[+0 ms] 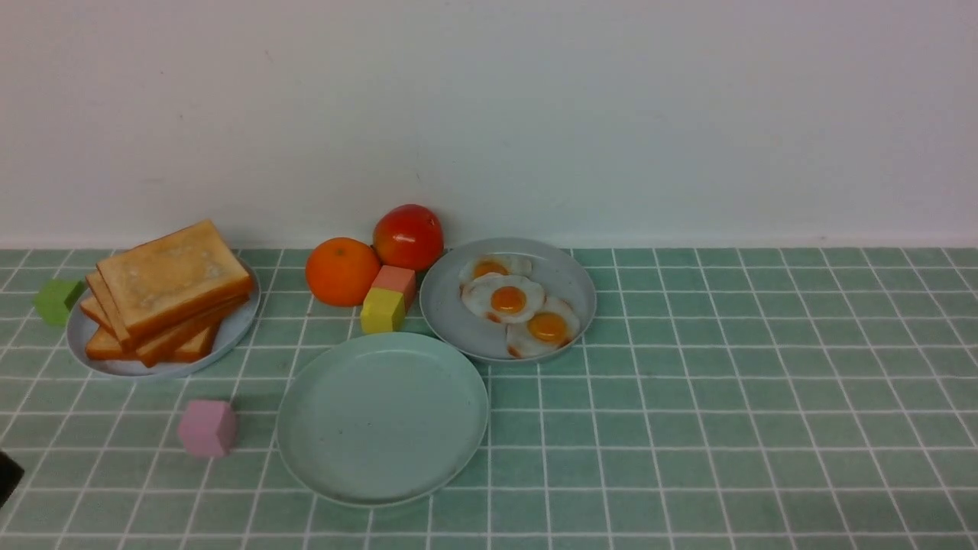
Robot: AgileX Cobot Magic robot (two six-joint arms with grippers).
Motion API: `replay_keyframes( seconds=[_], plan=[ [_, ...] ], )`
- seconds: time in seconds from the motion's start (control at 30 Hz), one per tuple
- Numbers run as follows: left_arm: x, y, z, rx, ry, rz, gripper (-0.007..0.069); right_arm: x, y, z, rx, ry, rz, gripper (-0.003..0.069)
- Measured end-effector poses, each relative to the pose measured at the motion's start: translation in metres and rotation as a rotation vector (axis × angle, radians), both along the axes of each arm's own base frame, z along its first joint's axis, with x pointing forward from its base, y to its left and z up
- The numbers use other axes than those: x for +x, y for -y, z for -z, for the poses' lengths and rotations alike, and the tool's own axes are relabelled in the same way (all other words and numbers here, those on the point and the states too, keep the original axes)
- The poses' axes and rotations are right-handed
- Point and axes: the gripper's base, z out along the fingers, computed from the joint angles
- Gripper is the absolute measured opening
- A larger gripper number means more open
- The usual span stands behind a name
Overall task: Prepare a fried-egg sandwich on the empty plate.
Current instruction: Use the left arm to grab a slice of bread
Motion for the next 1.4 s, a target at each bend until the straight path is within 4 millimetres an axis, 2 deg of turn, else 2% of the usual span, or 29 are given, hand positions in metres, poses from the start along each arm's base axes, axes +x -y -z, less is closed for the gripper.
replay_keyframes(
  seconds=[0.03, 0.1, 0.13, 0.17, 0.3, 0.43, 0.47, 0.6, 0.67, 0.7, 0.73, 0.8, 0.83, 0.97, 1.13, 1.17, 1.2, 1.3, 1.4],
  plan=[
    [0.000, 0.001, -0.002, 0.014, -0.009, 0.011, -0.0013, 0.000, 0.000, 0.000, 0.019, 0.001, 0.001, 0.0162],
    [0.009, 0.011, -0.024, 0.177, -0.139, 0.183, -0.0013, 0.001, -0.002, -0.007, 0.222, 0.053, 0.023, 0.0167],
    [0.010, 0.012, -0.025, 0.186, -0.147, 0.195, -0.0013, 0.002, -0.002, -0.008, 0.254, 0.063, 0.026, 0.0168],
    [0.017, 0.019, -0.033, 0.258, -0.212, 0.298, -0.0013, 0.002, -0.002, -0.014, 0.367, 0.107, 0.041, 0.0170],
    [0.034, 0.028, -0.040, 0.328, -0.263, 0.398, -0.0013, 0.003, 0.000, -0.022, 0.491, 0.192, 0.063, 0.0175],
    [0.055, 0.033, -0.036, 0.330, -0.289, 0.392, -0.0013, 0.003, 0.002, -0.032, 0.588, 0.246, 0.075, 0.0180],
    [0.056, 0.033, -0.036, 0.329, -0.286, 0.391, -0.0013, 0.002, 0.001, -0.032, 0.590, 0.242, 0.073, 0.0180],
    [0.074, 0.037, -0.029, 0.401, -0.329, 0.430, -0.0013, -0.006, -0.010, -0.076, 0.508, 0.056, -0.025, 0.0120],
    [0.082, 0.040, -0.027, 0.450, -0.369, 0.477, -0.0013, -0.008, -0.016, -0.107, 0.350, -0.095, -0.090, 0.0056],
    [0.082, 0.040, -0.026, 0.452, -0.371, 0.480, -0.0013, -0.007, -0.016, -0.109, 0.335, -0.109, -0.096, 0.0050],
    [0.091, 0.042, -0.026, 0.470, -0.401, 0.505, -0.0013, -0.003, -0.019, -0.133, 0.190, -0.219, -0.153, 0.0005],
    [0.096, 0.043, -0.027, 0.485, -0.413, 0.515, -0.0013, 0.001, -0.020, -0.145, 0.120, -0.273, -0.185, -0.0006],
    [0.105, 0.044, -0.029, 0.528, -0.426, 0.531, -0.0013, 0.011, -0.023, -0.162, 0.028, -0.358, -0.233, -0.0010],
    [0.135, 0.045, -0.032, 0.699, -0.438, 0.574, -0.0013, 0.036, -0.030, -0.190, -0.089, -0.436, -0.352, -0.0001],
    [0.190, 0.046, -0.029, 0.847, -0.499, 0.592, -0.0013, 0.051, -0.044, -0.215, -0.125, -0.358, -0.485, 0.0001],
    [0.210, 0.042, -0.025, 0.870, -0.528, 0.590, -0.0013, 0.053, -0.046, -0.221, -0.117, -0.325, -0.496, 0.0001],
    [0.218, 0.040, -0.023, 0.882, -0.543, 0.591, -0.0013, 0.053, -0.046, -0.223, -0.118, -0.311, -0.498, 0.0001],
    [0.260, 0.024, -0.014, 0.899, -0.595, 0.572, -0.0013, 0.054, -0.047, -0.225, -0.129, -0.294, -0.505, 0.0002],
    [0.295, 0.003, -0.008, 0.933, -0.609, 0.552, -0.0013, 0.053, -0.047, -0.224, -0.131, -0.300, -0.511, 0.0003]
  ],
)
